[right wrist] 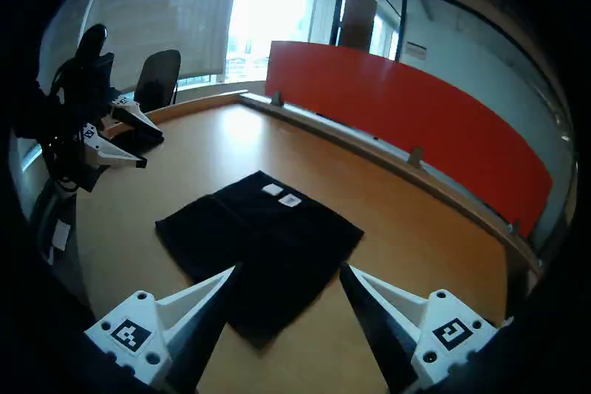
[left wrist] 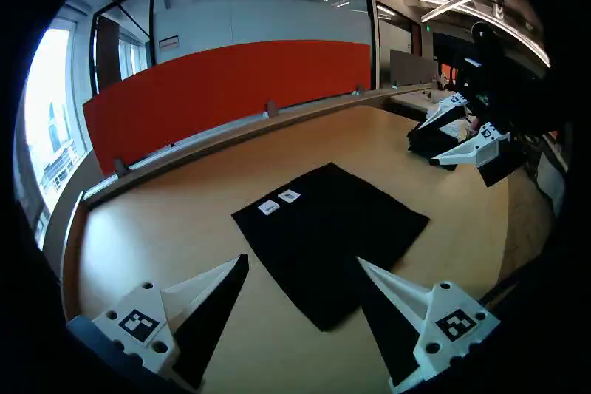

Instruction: Fold towel

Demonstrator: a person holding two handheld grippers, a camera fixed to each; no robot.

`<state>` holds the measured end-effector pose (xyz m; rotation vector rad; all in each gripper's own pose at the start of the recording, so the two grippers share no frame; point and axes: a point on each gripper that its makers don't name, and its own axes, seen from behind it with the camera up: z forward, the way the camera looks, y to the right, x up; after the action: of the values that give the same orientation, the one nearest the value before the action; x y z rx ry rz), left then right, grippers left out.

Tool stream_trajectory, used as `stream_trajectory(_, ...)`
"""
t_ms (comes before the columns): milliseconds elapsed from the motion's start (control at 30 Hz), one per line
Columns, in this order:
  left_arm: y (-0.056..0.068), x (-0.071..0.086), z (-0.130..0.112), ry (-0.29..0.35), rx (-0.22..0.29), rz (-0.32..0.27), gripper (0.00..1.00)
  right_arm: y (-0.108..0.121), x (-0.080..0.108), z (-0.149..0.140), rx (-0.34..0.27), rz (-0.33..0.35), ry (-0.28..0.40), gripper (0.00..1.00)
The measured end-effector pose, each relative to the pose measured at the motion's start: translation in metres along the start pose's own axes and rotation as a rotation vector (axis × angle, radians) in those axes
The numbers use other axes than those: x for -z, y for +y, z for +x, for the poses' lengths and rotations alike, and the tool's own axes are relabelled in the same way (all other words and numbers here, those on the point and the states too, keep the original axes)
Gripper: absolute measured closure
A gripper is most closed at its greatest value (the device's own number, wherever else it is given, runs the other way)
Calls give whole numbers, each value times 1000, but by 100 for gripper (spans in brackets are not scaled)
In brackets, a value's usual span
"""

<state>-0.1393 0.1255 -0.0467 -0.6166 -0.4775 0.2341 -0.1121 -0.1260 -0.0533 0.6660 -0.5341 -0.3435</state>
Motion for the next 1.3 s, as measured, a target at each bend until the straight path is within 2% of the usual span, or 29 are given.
stream_trajectory(400,15,-30,-47,-84,-13,-40,3,-19,-24,-48,-6,36,-74,0)
stream_trajectory(700,21,-45,-81,-147,-3,-55,3,-31,-36,-84,-12,61,-129,0)
stream_trajectory(1000,31,-55,-108,-214,-2,-85,3,-42,-44,-115,-10,92,-187,0)
stream_trajectory(1300,36,-60,-128,-278,22,-103,3,-45,-47,-134,-15,118,-232,3)
